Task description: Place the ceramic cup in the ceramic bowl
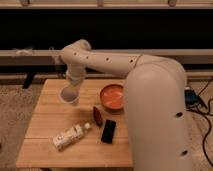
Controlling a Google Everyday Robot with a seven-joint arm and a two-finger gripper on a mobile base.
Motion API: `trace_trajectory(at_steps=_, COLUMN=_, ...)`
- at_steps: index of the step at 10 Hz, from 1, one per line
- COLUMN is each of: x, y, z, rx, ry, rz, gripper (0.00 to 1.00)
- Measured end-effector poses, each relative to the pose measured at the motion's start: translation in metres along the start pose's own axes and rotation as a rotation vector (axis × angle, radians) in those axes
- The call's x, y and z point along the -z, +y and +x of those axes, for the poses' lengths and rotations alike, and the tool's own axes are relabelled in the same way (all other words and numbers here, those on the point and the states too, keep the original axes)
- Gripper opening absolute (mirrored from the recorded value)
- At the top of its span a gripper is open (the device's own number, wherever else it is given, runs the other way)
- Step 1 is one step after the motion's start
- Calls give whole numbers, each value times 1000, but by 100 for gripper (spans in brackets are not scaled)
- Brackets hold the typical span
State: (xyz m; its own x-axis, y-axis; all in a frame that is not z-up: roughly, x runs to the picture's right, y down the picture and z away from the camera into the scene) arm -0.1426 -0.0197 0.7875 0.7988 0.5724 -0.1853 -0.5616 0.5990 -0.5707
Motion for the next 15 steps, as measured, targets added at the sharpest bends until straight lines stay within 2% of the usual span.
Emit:
trace_trajectory(at_steps=3, x=22, y=-77, z=15, rx=-108, ry=-20, rz=14, gripper=0)
trace_trajectory(at_steps=5, x=26, y=-122, z=33, rx=-185, ry=-17, rz=23, gripper=0)
trace_trajectory(at_steps=7, x=29, y=-165, z=72, rx=-275, ry=-2, rz=30, gripper=0)
trace_trajectory(at_steps=8, x=29, y=-179, z=95, rx=-314, ry=11, rz=30, gripper=0)
trace_trajectory(at_steps=10, x=22, y=-197, z=127, rx=-378, ry=38, rz=31, gripper=0)
trace_trajectory(at_steps=11, x=13, y=-200, z=134, rx=-390, ry=60, rz=31, gripper=1)
trace_trajectory(at_steps=12, x=0, y=-200, z=141, rx=-392, ry=94, rz=28, gripper=7)
trace_trajectory(at_steps=13, x=-13, y=-199, z=144, rx=-390, ry=126, rz=24, gripper=19)
trace_trajectory(at_steps=15, x=-25, y=-197, z=149, rx=-394, ry=174, rz=12, gripper=37)
